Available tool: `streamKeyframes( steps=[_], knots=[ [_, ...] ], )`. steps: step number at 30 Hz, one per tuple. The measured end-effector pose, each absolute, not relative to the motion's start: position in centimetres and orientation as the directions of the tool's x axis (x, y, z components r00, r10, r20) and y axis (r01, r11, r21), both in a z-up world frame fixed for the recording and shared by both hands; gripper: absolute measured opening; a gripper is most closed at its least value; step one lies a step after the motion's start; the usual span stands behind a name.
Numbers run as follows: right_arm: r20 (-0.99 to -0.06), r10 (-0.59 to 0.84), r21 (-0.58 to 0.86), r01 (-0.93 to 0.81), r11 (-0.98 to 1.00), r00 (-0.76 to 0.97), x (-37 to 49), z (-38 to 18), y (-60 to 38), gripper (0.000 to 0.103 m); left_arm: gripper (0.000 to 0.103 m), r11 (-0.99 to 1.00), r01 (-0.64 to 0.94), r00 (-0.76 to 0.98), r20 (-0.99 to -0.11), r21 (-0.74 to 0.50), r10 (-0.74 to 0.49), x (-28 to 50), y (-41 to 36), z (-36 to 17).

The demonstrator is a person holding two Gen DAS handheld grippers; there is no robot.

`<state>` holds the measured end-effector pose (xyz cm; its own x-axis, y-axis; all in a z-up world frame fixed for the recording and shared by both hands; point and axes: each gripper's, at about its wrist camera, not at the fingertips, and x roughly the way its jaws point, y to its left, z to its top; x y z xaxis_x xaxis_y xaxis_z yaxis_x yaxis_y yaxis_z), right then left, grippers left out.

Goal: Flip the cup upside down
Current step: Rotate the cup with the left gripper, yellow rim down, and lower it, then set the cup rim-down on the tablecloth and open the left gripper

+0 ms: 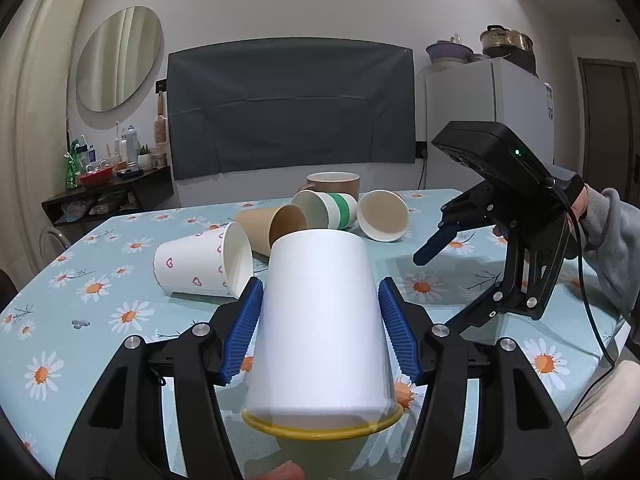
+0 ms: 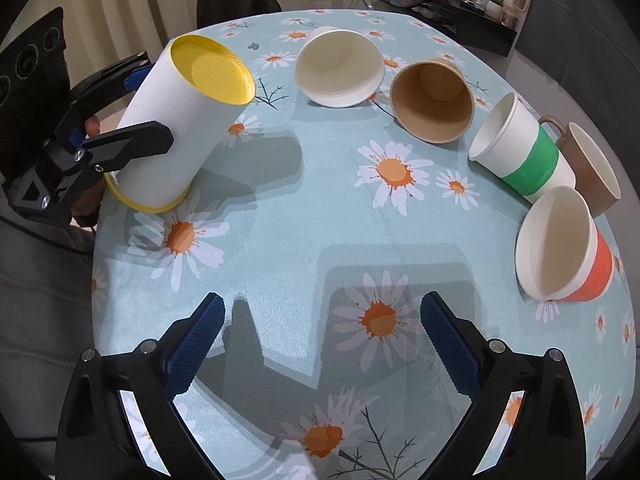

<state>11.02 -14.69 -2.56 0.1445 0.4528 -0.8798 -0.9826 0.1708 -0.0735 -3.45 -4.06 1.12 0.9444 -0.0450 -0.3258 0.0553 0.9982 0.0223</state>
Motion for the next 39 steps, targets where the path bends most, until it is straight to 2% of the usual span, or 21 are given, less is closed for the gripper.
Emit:
streamKeyframes(
  steps=[8,26,28,30,31,35,39],
  knots=[
    [-0.875,0.45,-0.093,-0.974,0.207,0.18,9.6,-2.3,-15.7,0.094,0.061,0.997,0.07,0.963,-0.261,0.019,-0.062,-5.2,-3.6,0.4],
    [-0.862,0.453,-0.142,-0.966,0.217,0.228,6.3,-1.7,-15.8,0.094,0.063,0.997,0.061,0.938,-0.345,0.044,-0.042,-6.9,-3.1,-0.7],
    [-0.858,0.456,-0.146,-0.964,0.224,0.236,6.0,-1.7,-15.9,0.094,0.07,0.997,0.075,0.928,-0.368,0.03,-0.059,-6.5,-3.1,-0.6],
    [-0.851,0.466,-0.145,-0.962,0.233,0.242,5.7,-1.7,-16.2,0.094,0.086,0.996,0.09,0.92,-0.383,0.011,-0.079,-6.4,-2.9,-0.5],
    [-0.846,0.474,-0.142,-0.961,0.239,0.243,5.6,-1.6,-16.4,0.094,0.089,0.996,0.092,0.918,-0.388,0.015,-0.079,-6.6,-2.9,-0.5],
    [-0.813,0.517,-0.123,-0.947,0.298,0.268,5.5,-1.2,-17.4,0.094,0.097,0.994,0.099,0.918,-0.39,0.051,-0.072,-7.6,-2.8,-0.1],
    [-0.761,0.569,-0.081,-0.915,0.394,0.312,5.7,-0.7,-18.6,0.094,0.097,0.992,0.096,0.914,-0.401,0.084,-0.055,-8.8,-2.2,0.5]
  ],
)
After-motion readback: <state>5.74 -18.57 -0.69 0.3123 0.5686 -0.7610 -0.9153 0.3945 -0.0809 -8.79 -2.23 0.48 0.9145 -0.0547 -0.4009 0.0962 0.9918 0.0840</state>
